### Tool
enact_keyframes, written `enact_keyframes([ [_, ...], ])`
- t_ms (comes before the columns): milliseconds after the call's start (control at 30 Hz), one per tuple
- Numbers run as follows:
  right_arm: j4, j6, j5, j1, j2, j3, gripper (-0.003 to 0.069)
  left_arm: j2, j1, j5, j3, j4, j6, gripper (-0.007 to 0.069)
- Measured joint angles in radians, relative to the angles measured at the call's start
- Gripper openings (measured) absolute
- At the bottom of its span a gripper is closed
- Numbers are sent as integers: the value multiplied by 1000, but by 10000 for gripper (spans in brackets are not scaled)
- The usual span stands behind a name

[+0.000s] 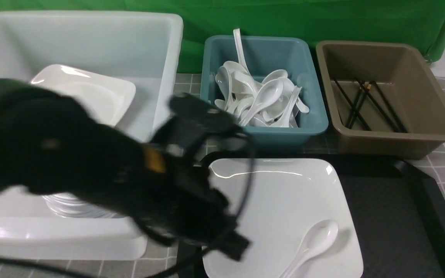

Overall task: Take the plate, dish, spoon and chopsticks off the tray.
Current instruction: Use the left arm to grab a soup spoon from the plate

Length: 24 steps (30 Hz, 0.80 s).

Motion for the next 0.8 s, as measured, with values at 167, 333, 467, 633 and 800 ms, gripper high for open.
enact_keyframes([
  [167, 1, 3, -1, 0, -152, 31, 133, 232, -143, 25, -191, 107, -151, 8],
  [333, 0, -9, 0, 0, -209, 36, 143, 406, -204, 118, -352, 215, -213, 39],
  [467, 0, -44, 0, 0, -212, 37, 144, 494, -205, 134, -407, 260, -217, 133],
  [633, 0, -68, 0, 0, -212, 37, 145, 576, -205, 144, -410, 311, -217, 314],
  [800, 1, -77, 0, 0, -212, 37, 149, 628, -206, 107, -414, 406, -251, 400],
])
